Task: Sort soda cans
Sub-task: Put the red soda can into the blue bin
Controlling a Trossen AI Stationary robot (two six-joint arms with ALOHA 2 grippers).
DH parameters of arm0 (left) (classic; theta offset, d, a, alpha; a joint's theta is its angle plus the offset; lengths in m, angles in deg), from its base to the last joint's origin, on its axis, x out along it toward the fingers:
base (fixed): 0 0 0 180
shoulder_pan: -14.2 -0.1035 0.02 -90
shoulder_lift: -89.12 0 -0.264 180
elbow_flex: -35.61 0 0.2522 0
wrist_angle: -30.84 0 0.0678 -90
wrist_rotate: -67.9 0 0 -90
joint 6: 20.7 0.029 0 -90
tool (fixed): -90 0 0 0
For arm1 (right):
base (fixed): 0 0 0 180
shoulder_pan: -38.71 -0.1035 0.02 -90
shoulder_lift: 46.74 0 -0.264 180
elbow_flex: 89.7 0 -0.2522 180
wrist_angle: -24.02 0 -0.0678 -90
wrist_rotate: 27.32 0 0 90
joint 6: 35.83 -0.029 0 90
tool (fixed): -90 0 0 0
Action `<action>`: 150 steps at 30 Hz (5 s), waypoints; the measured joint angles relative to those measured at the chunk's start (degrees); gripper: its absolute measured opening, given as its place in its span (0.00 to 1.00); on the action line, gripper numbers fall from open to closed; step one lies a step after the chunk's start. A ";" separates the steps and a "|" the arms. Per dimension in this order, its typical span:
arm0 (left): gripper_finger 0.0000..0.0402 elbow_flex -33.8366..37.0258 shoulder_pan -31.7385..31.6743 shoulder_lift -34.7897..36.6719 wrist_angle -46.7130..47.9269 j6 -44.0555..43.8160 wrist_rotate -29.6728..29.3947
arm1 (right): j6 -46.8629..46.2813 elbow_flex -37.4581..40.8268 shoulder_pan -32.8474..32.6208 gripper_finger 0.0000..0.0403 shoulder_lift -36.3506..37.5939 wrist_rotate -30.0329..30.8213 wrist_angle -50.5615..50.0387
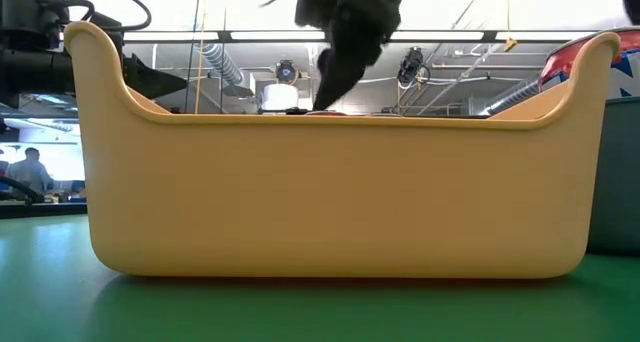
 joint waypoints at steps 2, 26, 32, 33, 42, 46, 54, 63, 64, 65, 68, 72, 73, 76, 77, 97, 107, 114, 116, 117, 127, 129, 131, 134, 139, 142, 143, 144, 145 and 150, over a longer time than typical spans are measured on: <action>0.03 -0.01 0.00 -0.16 0.08 0.04 0.02 | 2.36 -2.58 -0.39 0.85 -2.81 0.02 -3.64; 0.03 0.01 0.01 -1.01 1.33 0.34 0.26 | 5.03 -14.24 -3.25 0.72 -9.39 -0.01 -13.41; 0.03 -0.01 0.01 -1.01 1.19 0.55 0.26 | -1.34 -26.45 -4.91 0.72 -9.06 0.30 -23.32; 0.03 -0.01 0.01 -1.01 1.20 0.56 0.24 | -3.00 -28.54 -5.29 0.72 -9.08 0.70 -25.29; 0.03 -0.01 0.01 -1.01 1.21 0.58 0.24 | -28.26 -38.05 -10.41 0.72 -5.84 4.52 -42.08; 0.03 -0.01 0.00 -1.00 1.20 0.59 0.26 | -39.99 -34.96 -14.23 0.72 -1.07 4.48 -43.05; 0.03 -0.01 -0.01 -1.01 1.19 0.58 1.09 | -58.46 -26.11 -21.35 0.72 8.72 10.51 -42.81; 0.03 -0.01 0.01 -1.01 1.13 0.23 1.09 | -79.52 -5.60 -29.17 0.72 20.98 4.88 -43.12; 0.03 -0.01 -0.02 -1.01 1.13 0.21 1.09 | -81.23 -3.94 -30.07 0.72 21.96 4.73 -43.10; 0.03 -0.04 -0.02 -1.01 1.17 0.21 1.09 | -82.77 -2.44 -30.86 0.72 22.79 4.64 -43.02; 0.03 -0.38 0.01 -1.02 1.73 0.17 1.09 | -86.49 1.96 -32.69 0.72 24.98 4.44 -42.71; 0.03 -1.22 -0.01 -0.99 1.40 0.15 1.09 | -87.73 7.34 -33.44 0.72 25.52 2.71 -42.73; 0.03 -1.23 0.01 -0.99 1.48 0.15 1.09 | -87.29 8.53 -33.42 0.72 25.47 2.71 -41.96; 0.03 -1.23 -0.01 -0.99 1.64 0.15 1.09 | -85.62 11.20 -32.60 0.72 25.49 2.77 -37.34; 0.03 -1.23 -0.02 -0.99 1.56 0.15 1.07 | -85.35 11.93 -32.29 0.72 25.49 2.87 -35.98; 0.03 -1.34 -0.02 -0.99 2.39 -0.20 0.66 | -84.33 18.59 -31.56 0.72 23.95 2.45 -23.98; 0.03 -1.38 -0.02 -1.00 2.50 -0.95 0.59 | -83.60 21.78 -32.10 0.72 23.86 2.80 -22.01; 0.03 -1.38 -0.02 -0.99 2.30 -0.97 0.59 | -84.21 24.45 -33.29 0.72 23.66 3.18 -17.96; 0.03 -1.38 0.00 -1.01 2.31 -0.97 0.59 | -84.41 24.79 -33.31 0.72 23.66 3.18 -17.64; 0.03 -1.38 -0.02 -1.00 2.28 -0.98 0.59 | -84.51 24.96 -33.35 0.72 23.66 3.17 -17.50; 0.03 -1.38 0.00 -0.99 2.42 -1.14 0.59 | -84.68 26.29 -33.40 0.80 23.66 3.29 -15.27; 0.03 -1.38 0.00 -1.01 2.48 -1.16 0.59 | -84.67 26.35 -33.40 0.80 23.66 3.30 -15.03; 0.03 -1.38 -0.02 -0.99 2.46 -1.16 0.59 | -84.59 26.35 -33.40 0.79 23.63 3.29 -14.56; 0.03 -1.38 0.00 -0.99 2.42 -1.16 0.60 | -84.40 26.35 -33.40 0.77 23.57 2.60 -14.02; 0.03 -1.38 0.01 -0.99 2.28 -1.16 0.61 | -84.39 26.35 -33.40 0.72 23.57 1.67 -14.09; 0.03 -1.38 0.00 -0.99 2.22 -1.16 0.61 | -84.42 26.28 -33.42 0.72 23.57 2.79 -15.24; 0.03 -1.38 -0.01 -0.99 2.25 -1.20 0.61 | -84.40 26.28 -33.42 0.72 23.57 3.43 -16.13; 0.03 -1.38 0.00 -0.99 2.26 -1.27 0.61 | -84.42 26.28 -33.42 0.72 23.57 4.03 -17.13; 0.03 -1.38 -0.02 -0.99 2.24 -1.34 0.61 | -84.42 26.37 -33.40 0.72 23.55 4.54 -17.98; 0.03 -1.38 0.01 -0.99 2.20 -1.36 0.61 | -85.27 26.39 -33.18 0.72 23.51 4.63 -21.61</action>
